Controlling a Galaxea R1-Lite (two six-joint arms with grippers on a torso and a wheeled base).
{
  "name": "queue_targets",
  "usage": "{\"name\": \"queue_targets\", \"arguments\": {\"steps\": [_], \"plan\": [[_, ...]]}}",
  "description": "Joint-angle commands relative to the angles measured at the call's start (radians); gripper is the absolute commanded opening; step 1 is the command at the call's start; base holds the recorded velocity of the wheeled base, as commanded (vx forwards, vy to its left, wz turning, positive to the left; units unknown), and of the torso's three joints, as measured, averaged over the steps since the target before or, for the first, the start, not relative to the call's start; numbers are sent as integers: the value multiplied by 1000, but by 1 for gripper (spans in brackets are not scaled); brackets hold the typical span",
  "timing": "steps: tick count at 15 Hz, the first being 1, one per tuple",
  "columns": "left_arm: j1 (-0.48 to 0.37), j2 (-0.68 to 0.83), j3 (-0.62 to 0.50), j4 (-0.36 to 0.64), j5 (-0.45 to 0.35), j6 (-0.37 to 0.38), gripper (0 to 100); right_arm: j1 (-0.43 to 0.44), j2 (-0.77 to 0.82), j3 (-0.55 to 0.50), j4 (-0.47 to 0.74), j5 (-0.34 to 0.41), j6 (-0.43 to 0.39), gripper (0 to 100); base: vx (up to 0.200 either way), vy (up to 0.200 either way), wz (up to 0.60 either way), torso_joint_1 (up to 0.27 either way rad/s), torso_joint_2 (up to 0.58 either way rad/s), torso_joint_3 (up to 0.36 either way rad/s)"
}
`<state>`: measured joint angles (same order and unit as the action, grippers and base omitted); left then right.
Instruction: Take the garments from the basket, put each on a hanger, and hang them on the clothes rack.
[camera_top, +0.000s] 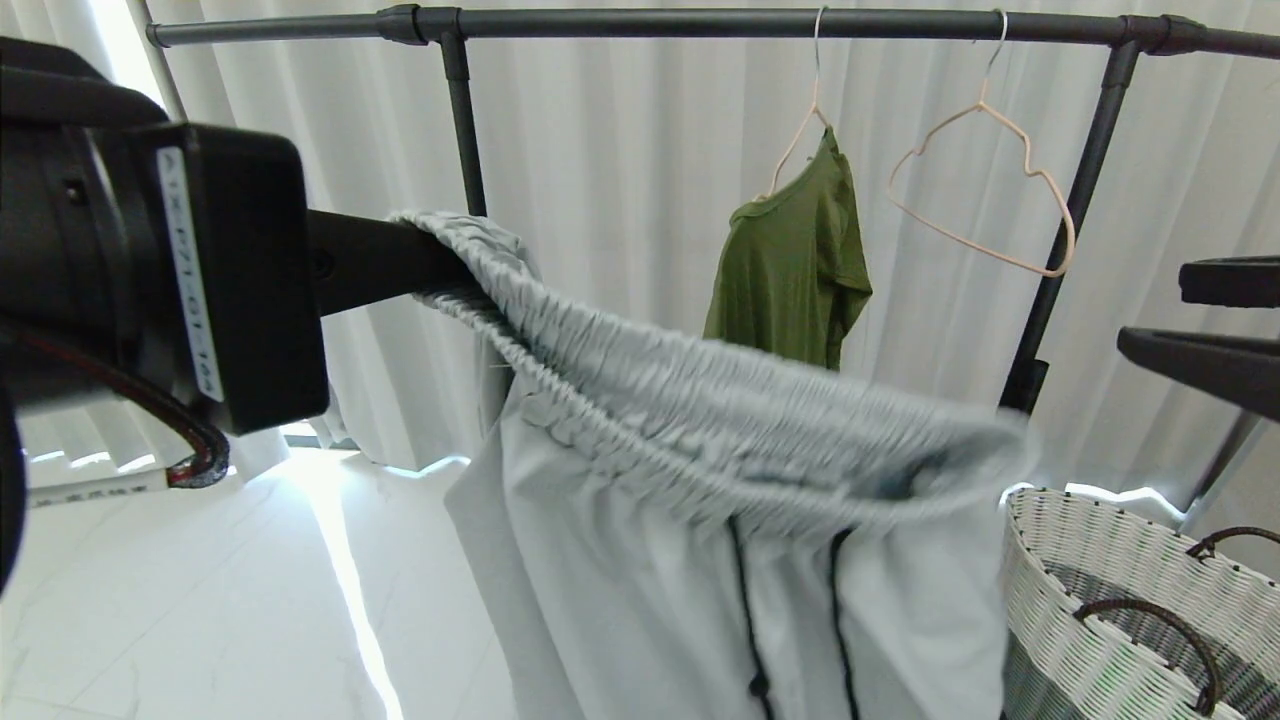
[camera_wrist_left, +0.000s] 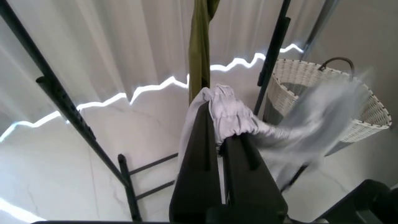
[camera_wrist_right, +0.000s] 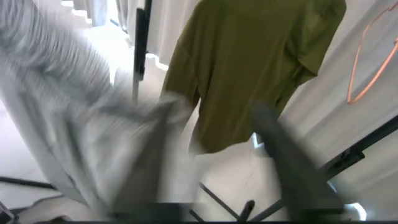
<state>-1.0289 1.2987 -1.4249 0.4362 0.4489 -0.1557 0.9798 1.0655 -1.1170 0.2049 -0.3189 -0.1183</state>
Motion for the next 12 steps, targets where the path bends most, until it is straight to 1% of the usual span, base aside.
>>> {"name": "queue_targets", "arguments": {"steps": [1, 3, 4, 6, 7, 9, 10, 11, 12], "plan": [[4, -1, 1, -1, 4, -1, 0, 2, -35, 46, 1, 8, -3, 100, 0, 0, 0, 0, 0, 0], [17, -15, 11, -1, 4, -1, 0, 5, -82, 94, 1, 11, -15, 100, 0, 0, 0, 0, 0, 0], [29, -26, 32, -1, 5, -1, 0, 0, -99, 105, 1, 4, -15, 100, 0, 0, 0, 0, 0, 0], [32, -52, 70, 1, 5, 4, 0, -41, -121, 112, 13, 1, -14, 100, 0, 0, 0, 0, 0, 0], [32, -84, 109, 3, 5, 15, 0, -170, -127, 106, 68, 1, -15, 100, 0, 0, 0, 0, 0, 0], [36, -136, 156, 3, 25, 82, 0, -357, -128, 92, 156, 1, -21, 100, 0, 0, 0, 0, 0, 0], [64, -161, 182, 3, 45, 127, 0, -438, -130, 89, 197, 1, -37, 100, 0, 0, 0, 0, 0, 0], [107, -191, 210, 3, 59, 179, 0, -515, -144, 92, 226, 3, -96, 100, 0, 0, 0, 0, 0, 0], [130, -213, 222, 3, 60, 205, 0, -552, -156, 100, 226, 8, -141, 100, 0, 0, 0, 0, 0, 0]]}}
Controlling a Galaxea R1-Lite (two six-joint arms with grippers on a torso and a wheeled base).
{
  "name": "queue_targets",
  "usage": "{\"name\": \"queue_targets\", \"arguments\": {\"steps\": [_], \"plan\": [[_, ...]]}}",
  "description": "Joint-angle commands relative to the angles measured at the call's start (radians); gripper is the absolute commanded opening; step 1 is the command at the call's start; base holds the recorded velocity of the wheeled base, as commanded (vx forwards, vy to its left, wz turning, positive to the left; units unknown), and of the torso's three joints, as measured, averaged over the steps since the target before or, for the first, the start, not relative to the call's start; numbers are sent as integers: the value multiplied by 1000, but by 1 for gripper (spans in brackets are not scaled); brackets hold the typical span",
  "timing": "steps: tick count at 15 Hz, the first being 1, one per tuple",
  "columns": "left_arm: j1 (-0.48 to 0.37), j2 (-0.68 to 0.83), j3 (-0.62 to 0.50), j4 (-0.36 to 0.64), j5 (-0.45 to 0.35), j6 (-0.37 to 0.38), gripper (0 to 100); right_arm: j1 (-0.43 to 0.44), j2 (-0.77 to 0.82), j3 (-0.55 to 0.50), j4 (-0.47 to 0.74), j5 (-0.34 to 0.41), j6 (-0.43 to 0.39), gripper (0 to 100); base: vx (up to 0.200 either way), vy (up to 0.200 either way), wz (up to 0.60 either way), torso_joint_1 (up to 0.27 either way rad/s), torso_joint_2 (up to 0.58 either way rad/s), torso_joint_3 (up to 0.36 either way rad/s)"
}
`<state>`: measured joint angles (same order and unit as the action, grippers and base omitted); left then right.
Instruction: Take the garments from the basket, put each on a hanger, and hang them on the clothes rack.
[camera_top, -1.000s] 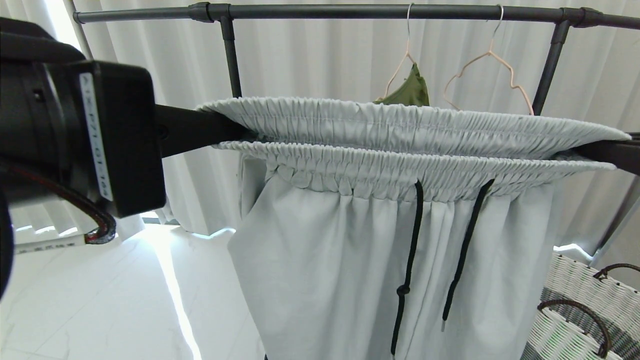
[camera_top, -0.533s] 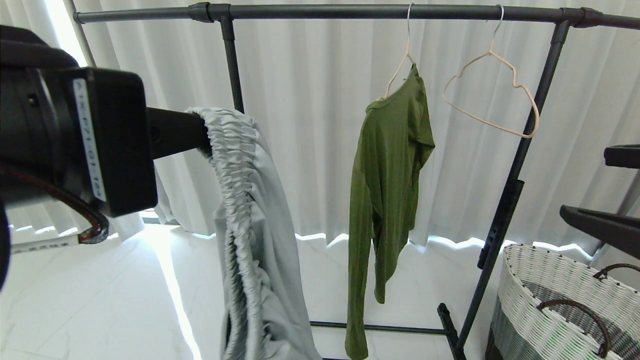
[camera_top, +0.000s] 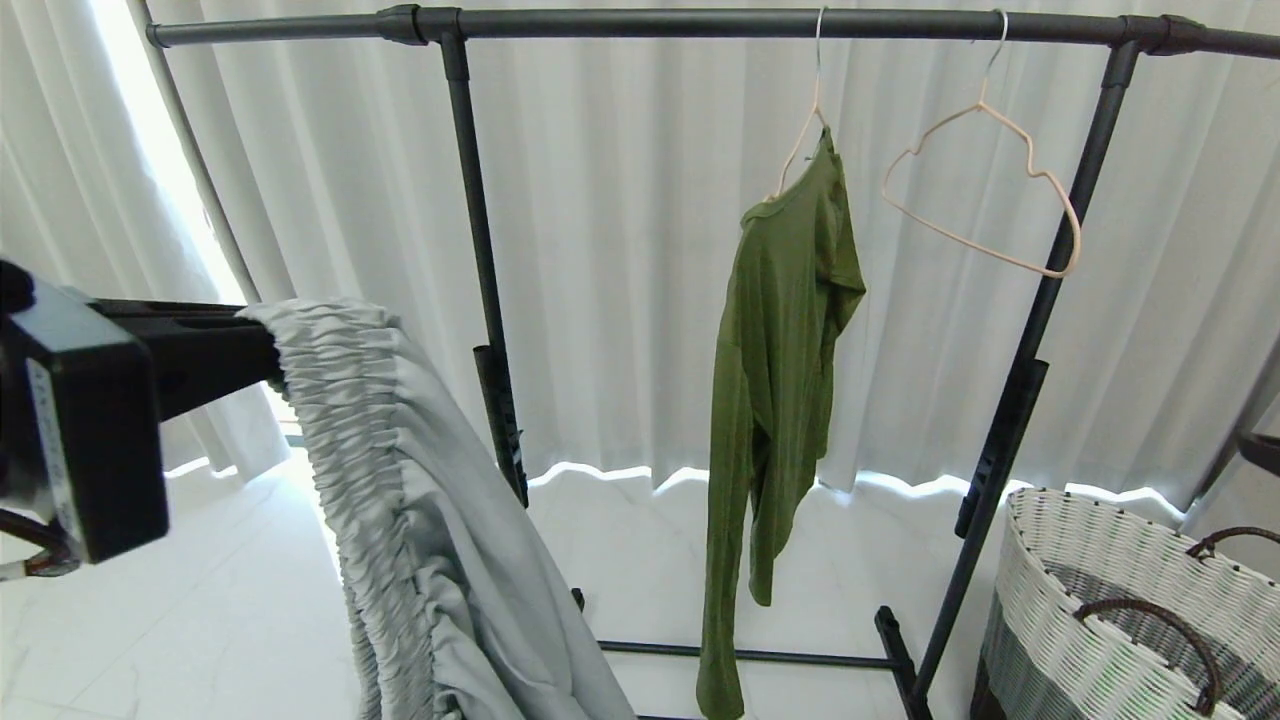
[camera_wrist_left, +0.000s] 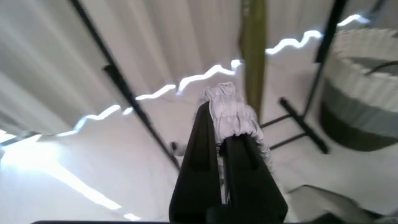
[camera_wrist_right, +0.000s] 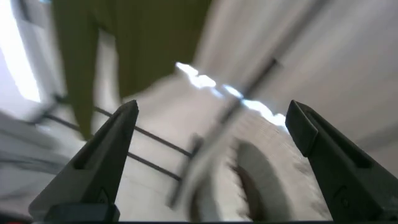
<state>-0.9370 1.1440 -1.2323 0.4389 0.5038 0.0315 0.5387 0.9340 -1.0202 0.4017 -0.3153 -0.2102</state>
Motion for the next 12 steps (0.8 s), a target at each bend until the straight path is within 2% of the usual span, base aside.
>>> {"name": "queue_targets", "arguments": {"steps": [1, 3, 6, 9, 12], "plan": [[72, -86, 53, 0, 5, 50, 0, -172, -37, 25, 29, 5, -92, 100, 0, 0, 0, 0, 0, 0], [95, -116, 77, 0, 5, 61, 0, -214, -55, 84, 11, 2, -94, 100, 0, 0, 0, 0, 0, 0], [95, -121, 85, 0, 5, 61, 0, -215, -113, 200, -57, -2, -109, 100, 0, 0, 0, 0, 0, 0], [95, -122, 103, 0, 5, 90, 0, -215, -193, 299, -61, -2, -159, 100, 0, 0, 0, 0, 0, 0], [95, -122, 105, 0, 5, 93, 0, -230, -198, 338, -89, -4, -152, 100, 0, 0, 0, 0, 0, 0]]}}
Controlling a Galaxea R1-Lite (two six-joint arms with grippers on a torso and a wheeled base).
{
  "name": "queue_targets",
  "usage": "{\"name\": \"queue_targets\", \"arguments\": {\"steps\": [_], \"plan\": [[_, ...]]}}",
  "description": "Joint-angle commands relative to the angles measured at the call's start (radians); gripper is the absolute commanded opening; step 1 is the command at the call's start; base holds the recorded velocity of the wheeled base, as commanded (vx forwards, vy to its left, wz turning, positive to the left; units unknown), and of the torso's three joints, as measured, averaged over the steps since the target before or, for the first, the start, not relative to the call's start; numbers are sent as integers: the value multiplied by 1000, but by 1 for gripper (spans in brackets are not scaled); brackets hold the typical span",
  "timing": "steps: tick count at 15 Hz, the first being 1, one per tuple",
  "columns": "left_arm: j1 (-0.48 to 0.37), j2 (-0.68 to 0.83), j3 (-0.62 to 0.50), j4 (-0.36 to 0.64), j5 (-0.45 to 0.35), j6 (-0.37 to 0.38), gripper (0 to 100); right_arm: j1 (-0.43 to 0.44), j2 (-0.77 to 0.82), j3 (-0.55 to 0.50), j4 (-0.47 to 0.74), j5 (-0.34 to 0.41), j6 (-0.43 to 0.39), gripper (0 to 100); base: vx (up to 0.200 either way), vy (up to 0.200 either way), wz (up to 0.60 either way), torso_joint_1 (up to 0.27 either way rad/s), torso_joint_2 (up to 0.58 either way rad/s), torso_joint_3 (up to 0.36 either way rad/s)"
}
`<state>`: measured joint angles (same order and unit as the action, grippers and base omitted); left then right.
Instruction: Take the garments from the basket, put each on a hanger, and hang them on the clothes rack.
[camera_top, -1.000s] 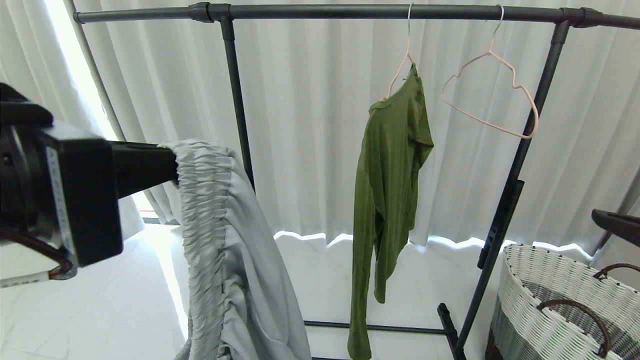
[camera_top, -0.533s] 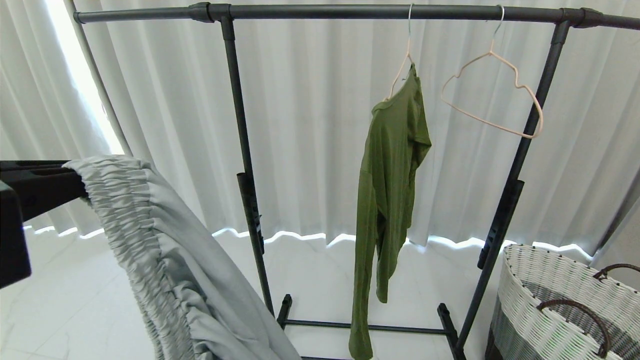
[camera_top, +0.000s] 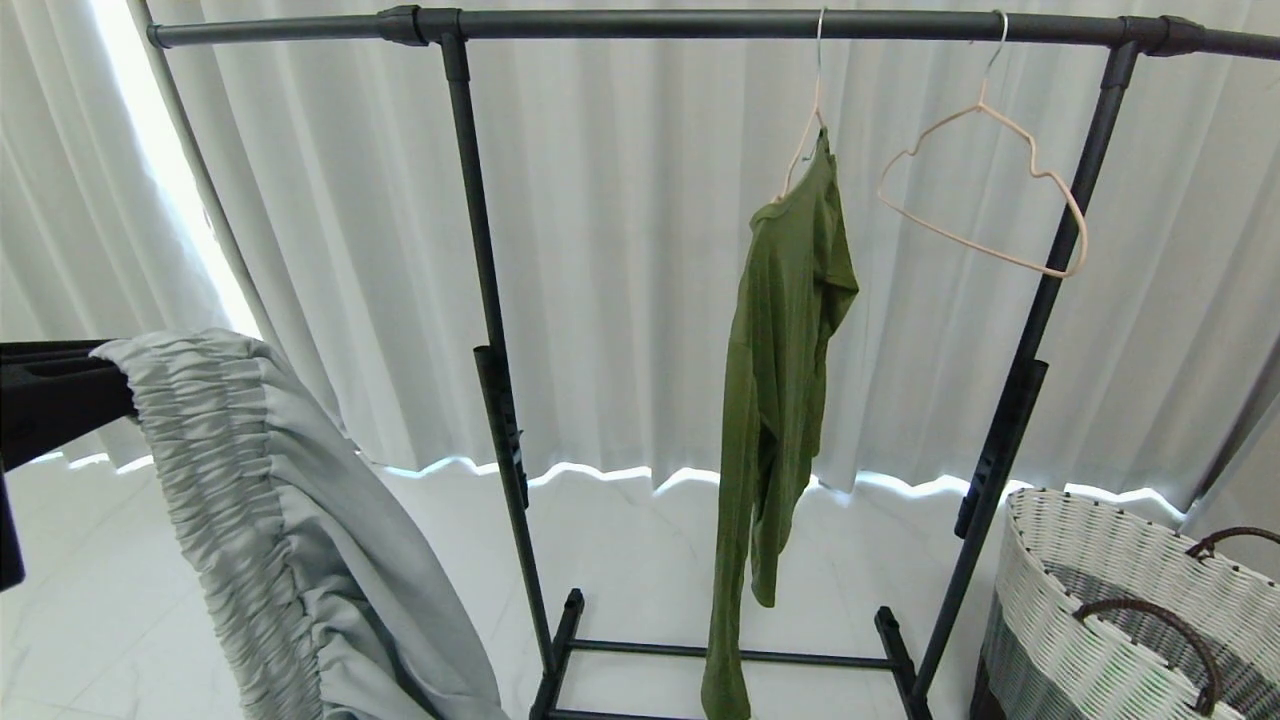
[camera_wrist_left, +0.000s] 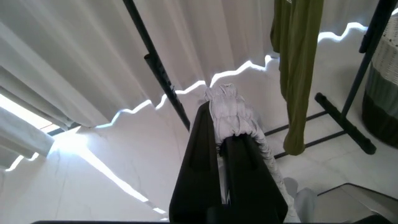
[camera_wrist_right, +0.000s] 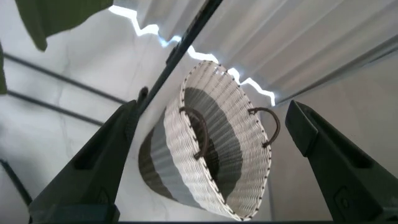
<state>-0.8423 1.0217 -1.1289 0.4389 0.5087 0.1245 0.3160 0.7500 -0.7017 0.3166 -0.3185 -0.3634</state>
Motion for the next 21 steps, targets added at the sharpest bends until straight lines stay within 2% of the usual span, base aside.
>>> {"name": "queue_targets", "arguments": {"steps": [1, 4, 7, 21], "plan": [[0, 0, 3, 0, 1, 0, 0, -46, 12, 51, -56, -1, 12, 100, 0, 0, 0, 0, 0, 0], [0, 0, 3, 0, 1, 0, 0, -84, 68, 107, -228, 3, 11, 100, 0, 0, 0, 0, 0, 0], [0, 0, 9, 0, 1, 1, 0, -84, 81, 103, -235, 12, 11, 100, 0, 0, 0, 72, -256, -216], [-3, -17, 31, -3, 1, 20, 0, -84, 75, 103, -237, 32, 31, 100, 0, 0, 0, 188, -474, -280]]}}
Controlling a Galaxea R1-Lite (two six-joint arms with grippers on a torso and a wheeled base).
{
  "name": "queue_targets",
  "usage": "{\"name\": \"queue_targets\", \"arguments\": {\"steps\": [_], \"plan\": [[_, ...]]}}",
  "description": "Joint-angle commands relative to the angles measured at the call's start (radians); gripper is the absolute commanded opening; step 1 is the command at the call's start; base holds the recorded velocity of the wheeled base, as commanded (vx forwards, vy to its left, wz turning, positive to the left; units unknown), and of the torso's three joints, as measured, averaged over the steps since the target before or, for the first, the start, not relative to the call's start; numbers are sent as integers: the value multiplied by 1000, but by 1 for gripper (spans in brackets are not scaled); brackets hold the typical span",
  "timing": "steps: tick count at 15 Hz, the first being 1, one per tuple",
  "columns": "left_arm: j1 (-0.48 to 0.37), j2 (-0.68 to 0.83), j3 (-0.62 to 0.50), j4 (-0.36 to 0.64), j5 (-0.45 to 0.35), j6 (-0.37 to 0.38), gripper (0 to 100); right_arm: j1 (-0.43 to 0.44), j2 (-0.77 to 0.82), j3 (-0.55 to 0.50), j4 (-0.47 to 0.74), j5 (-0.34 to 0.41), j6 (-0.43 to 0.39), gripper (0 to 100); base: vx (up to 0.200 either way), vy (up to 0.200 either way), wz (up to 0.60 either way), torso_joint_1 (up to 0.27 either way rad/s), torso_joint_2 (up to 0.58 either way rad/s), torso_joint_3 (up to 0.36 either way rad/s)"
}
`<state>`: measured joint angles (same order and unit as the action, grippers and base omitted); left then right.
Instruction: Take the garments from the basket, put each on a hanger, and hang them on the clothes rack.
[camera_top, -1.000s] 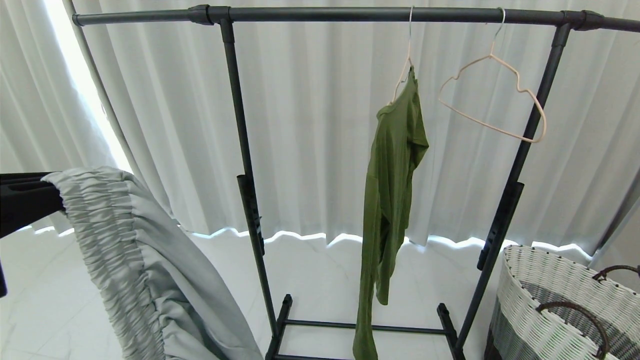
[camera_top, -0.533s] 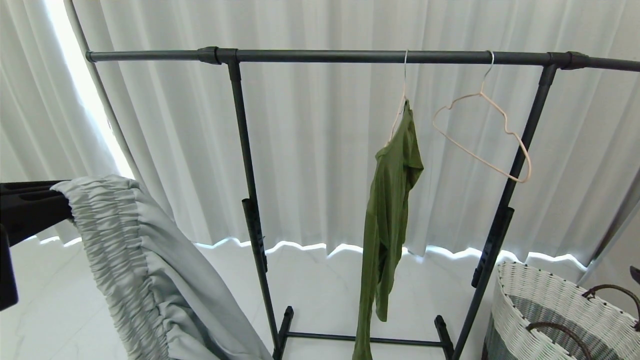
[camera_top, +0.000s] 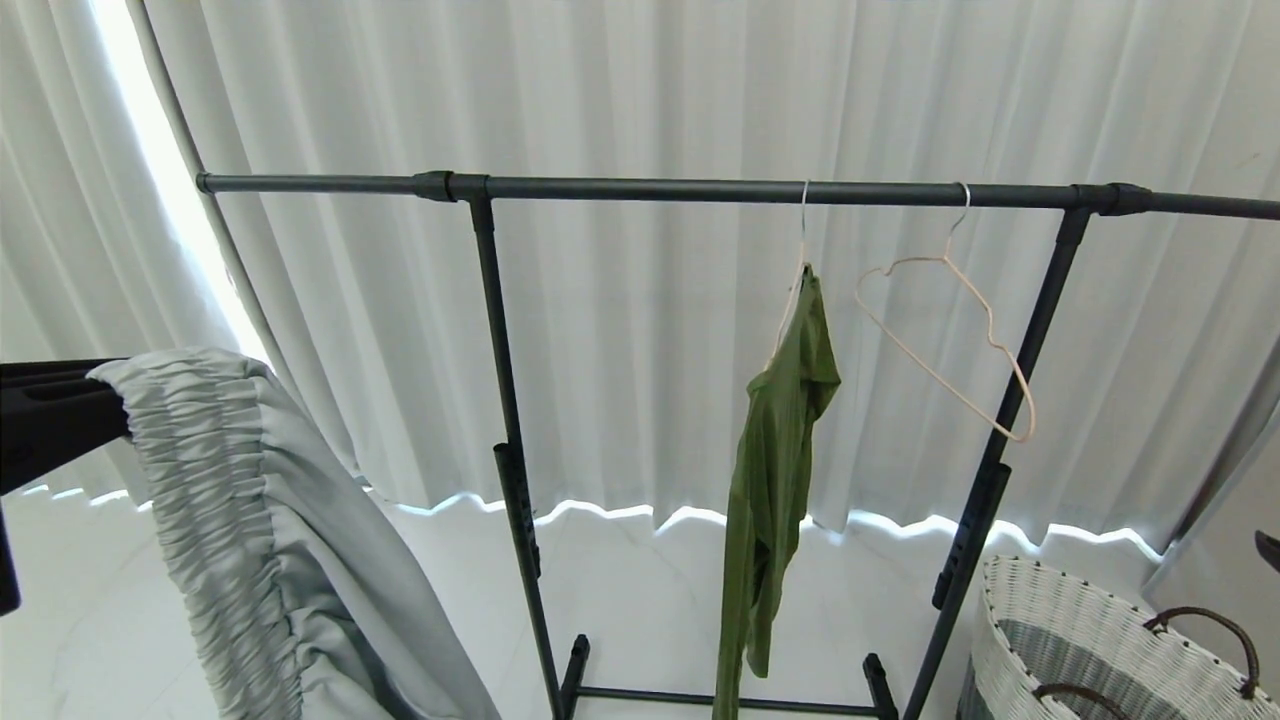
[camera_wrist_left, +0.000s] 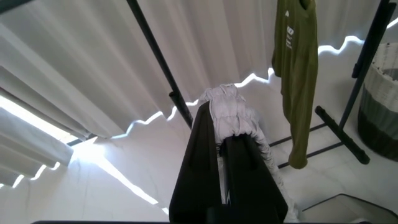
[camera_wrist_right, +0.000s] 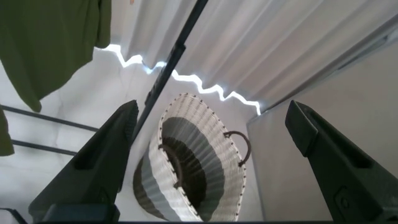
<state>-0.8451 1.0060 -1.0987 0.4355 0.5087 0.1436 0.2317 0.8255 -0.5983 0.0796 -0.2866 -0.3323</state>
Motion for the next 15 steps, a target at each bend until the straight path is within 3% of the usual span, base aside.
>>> {"name": "queue_targets", "arguments": {"steps": [1, 11, 15], "plan": [[0, -3, 5, 0, 1, 2, 0, 0, 0, 0, 0, 0, 3, 100, 0, 0, 0, 217, -500, -281], [0, -32, 36, 0, 1, 33, 0, 0, -13, 5, -15, 38, 36, 100, 0, 0, 0, 248, -534, -290], [0, -40, 37, -1, 1, 34, 0, 0, -11, 6, -41, 185, 90, 100, 0, 0, 0, 90, -188, -96]]}}
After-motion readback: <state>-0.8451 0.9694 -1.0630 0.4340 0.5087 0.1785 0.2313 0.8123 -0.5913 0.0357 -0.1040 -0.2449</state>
